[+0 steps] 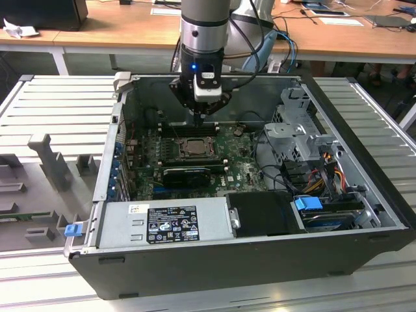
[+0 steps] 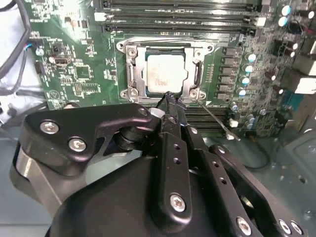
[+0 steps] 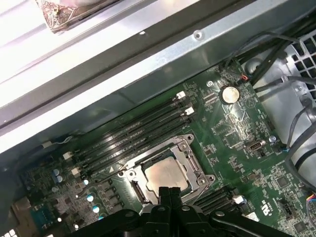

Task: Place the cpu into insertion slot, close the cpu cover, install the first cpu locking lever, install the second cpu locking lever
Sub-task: 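Install the first cpu locking lever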

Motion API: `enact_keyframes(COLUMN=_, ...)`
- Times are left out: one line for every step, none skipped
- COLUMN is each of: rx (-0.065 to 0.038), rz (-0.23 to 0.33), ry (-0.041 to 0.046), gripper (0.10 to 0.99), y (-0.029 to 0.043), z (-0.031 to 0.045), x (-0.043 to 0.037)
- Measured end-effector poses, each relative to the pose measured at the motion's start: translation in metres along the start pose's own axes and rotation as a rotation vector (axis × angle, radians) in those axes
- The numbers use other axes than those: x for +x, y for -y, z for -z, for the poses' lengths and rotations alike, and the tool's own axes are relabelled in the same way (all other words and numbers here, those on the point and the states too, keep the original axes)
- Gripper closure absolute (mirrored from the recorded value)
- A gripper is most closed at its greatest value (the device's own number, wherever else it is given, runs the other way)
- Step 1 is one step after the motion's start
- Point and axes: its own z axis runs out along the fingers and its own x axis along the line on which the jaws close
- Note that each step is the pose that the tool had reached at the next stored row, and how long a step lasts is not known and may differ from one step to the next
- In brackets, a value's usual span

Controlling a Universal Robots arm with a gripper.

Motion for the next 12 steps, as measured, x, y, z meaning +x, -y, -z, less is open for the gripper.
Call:
enact_keyframes(rx=0.000, rz=0.010, ry=-0.0002, gripper=0.980, y=0.0000, z=0.0000, x=0.0000)
enact_keyframes(rx=0.000, rz=0.028, ry=-0.0007, gripper=0.980, y=0.0000, z=0.0000, x=0.0000)
enact_keyframes(rx=0.001, rz=0.043, ry=-0.0010, gripper=0.980, y=0.0000, z=0.0000, x=0.0000)
enact_keyframes(rx=0.001, rz=0.057, ry=-0.0013, gripper=0.980, y=0.0000, z=0.0000, x=0.0000)
enact_keyframes(rx=0.001, rz=0.074, ry=-0.0017, gripper=0.980, y=0.0000, z=0.0000, x=0.0000)
enact_keyframes(rx=0.001, rz=0.091, ry=-0.0021, gripper=0.980, y=0.0000, z=0.0000, x=0.0000)
enact_keyframes(rx=0.001, rz=0.115, ry=-0.0027, gripper=0.980, y=0.0000, z=-0.0001, x=0.0000)
enact_keyframes(rx=0.002, rz=0.134, ry=-0.0031, gripper=0.980, y=0.0000, z=-0.0002, x=0.0000)
enact_keyframes(rx=0.002, rz=0.160, ry=-0.0038, gripper=0.980, y=0.0000, z=-0.0003, x=0.0000)
enact_keyframes(rx=0.002, rz=0.177, ry=-0.0042, gripper=0.980, y=0.0000, z=-0.0004, x=0.0000)
enact_keyframes(rx=0.003, rz=0.202, ry=-0.0047, gripper=0.980, y=0.0000, z=-0.0005, x=0.0000)
enact_keyframes(rx=0.003, rz=0.222, ry=-0.0053, gripper=0.980, y=0.0000, z=-0.0006, x=0.0000)
